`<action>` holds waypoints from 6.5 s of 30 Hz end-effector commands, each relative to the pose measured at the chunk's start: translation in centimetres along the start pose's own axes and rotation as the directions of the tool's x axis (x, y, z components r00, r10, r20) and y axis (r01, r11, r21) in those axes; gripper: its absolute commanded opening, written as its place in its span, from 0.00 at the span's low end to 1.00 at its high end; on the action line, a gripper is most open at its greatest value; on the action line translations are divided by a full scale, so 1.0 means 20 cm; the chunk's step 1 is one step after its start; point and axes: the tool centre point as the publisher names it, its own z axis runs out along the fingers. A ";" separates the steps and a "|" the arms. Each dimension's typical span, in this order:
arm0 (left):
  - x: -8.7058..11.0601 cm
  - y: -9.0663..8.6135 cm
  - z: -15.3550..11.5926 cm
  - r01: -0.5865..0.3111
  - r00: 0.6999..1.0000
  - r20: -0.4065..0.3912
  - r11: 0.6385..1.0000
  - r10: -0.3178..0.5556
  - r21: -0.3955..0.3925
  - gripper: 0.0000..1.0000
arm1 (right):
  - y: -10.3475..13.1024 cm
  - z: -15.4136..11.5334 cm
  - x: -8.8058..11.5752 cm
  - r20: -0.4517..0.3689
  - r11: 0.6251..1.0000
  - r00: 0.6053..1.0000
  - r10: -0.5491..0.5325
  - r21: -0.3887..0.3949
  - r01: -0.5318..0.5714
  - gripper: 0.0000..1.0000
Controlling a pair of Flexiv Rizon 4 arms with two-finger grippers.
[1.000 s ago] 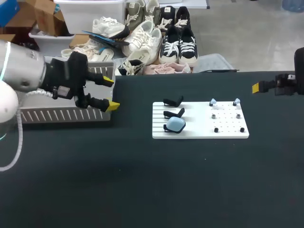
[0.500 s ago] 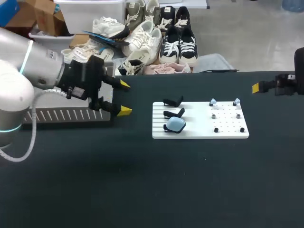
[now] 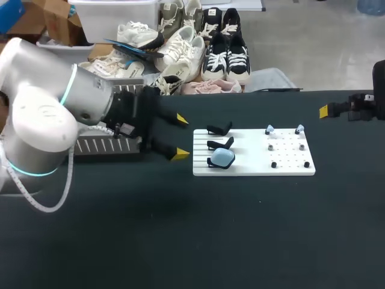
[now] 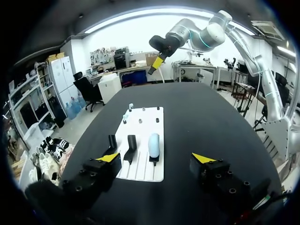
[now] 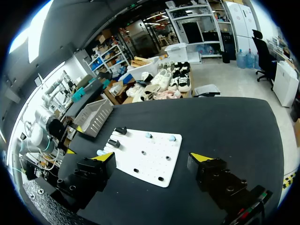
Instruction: Pick up each earbud case from the left stands, insert the matching earbuds, close the lid, and place the case in the box.
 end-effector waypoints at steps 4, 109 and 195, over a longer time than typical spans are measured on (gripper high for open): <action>0.01 0.05 0.15 0.033 0.999 0.036 0.999 -0.032 -0.025 1.00 | 0.00 0.00 0.00 -0.001 1.000 1.000 0.000 0.001 0.000 1.00; 0.11 0.01 0.55 0.170 0.981 0.081 0.984 -0.174 0.058 0.69 | 0.00 0.00 0.00 -0.001 1.000 1.000 0.000 0.001 0.000 1.00; 0.10 0.02 0.56 0.148 0.986 0.069 0.988 -0.150 0.038 0.27 | 0.00 0.00 0.00 -0.001 1.000 1.000 0.000 0.001 0.000 1.00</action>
